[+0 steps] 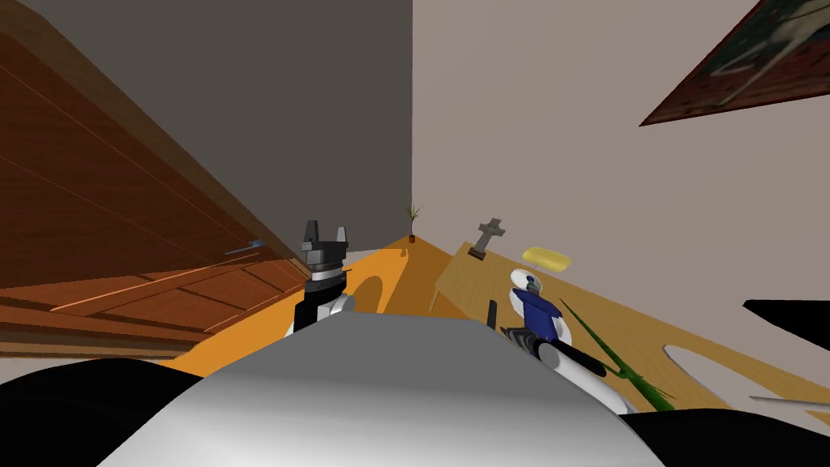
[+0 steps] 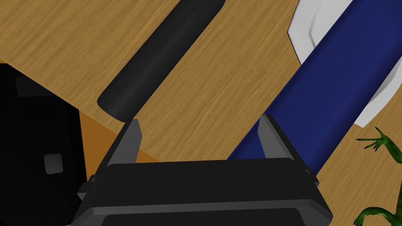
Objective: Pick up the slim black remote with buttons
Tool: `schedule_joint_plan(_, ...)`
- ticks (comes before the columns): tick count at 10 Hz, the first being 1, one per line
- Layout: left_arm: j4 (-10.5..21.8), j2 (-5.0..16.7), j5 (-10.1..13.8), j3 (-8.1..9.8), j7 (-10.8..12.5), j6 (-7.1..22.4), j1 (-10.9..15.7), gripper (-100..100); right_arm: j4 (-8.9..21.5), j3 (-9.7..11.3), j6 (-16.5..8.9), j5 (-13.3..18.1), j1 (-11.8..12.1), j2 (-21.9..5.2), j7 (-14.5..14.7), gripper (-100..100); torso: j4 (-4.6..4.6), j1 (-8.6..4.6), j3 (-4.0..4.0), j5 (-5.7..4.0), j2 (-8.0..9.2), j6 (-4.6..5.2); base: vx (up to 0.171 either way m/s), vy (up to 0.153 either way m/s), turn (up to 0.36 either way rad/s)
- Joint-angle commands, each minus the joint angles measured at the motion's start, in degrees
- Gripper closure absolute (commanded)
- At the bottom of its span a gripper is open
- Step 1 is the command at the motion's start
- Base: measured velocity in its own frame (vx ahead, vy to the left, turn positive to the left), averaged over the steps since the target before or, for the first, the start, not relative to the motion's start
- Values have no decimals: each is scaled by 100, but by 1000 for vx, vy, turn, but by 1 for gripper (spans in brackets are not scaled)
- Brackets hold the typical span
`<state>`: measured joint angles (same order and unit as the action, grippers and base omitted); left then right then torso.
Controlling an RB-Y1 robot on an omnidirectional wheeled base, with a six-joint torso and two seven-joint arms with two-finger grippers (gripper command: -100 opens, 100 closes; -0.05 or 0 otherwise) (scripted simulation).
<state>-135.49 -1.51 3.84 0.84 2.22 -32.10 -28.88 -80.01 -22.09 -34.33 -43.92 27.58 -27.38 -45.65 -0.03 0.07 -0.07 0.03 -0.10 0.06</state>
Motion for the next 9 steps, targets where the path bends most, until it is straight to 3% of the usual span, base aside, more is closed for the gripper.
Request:
schedule_joint_plan(1, 0, 0, 0, 0, 0, 0, 0, 0, 286, -102, -286, -226, -24, -124, -286, -100, 0, 0, 0, 0, 0, 0, 41, 14, 165)
schedule_joint_plan(3, 0, 0, 0, 0, 0, 0, 0, 0, 388, -102, -287, -226, -24, -124, -303, -100, 1, -1, 1, 0, 1, -1, 26, 2, 61)
schedule_joint_plan(4, 0, 0, 0, 0, 0, 0, 0, 0, 611, -190, -507, -413, -41, -225, -561, -100, 1, -3, 4, -1, 6, 1, 33, 8, 205)
schedule_joint_plan(5, 0, 0, 0, 0, 0, 0, 1, 0, 689, -190, -507, -413, -41, -225, -561, -100, 1, -2, 2, 0, 2, -4, 34, 2, 105)
schedule_joint_plan(6, 0, 0, 0, 0, 0, 0, 0, 0, 921, -277, -715, -594, -59, -325, -796, -100, 1, -2, 1, -1, 3, 1, 44, 9, 174)
schedule_joint_plan(7, 0, 0, 0, 0, 0, 0, 0, 0, 988, -277, -715, -594, -59, -325, -817, -100, 1, -1, 0, 0, -1, -3, 41, 4, 97)
schedule_joint_plan(8, 0, 0, 0, 0, 0, 0, 0, 0, 1175, -360, -910, -769, -78, -425, -1070, -100, 0, -1, 0, 0, 0, 1, 48, 9, 190)
schedule_joint_plan(9, 0, 0, 0, 0, 0, 0, 0, 0, 1284, -360, -910, -769, -78, -425, -1070, -100, 0, 0, -1, 0, -3, -3, 39, 0, 104)
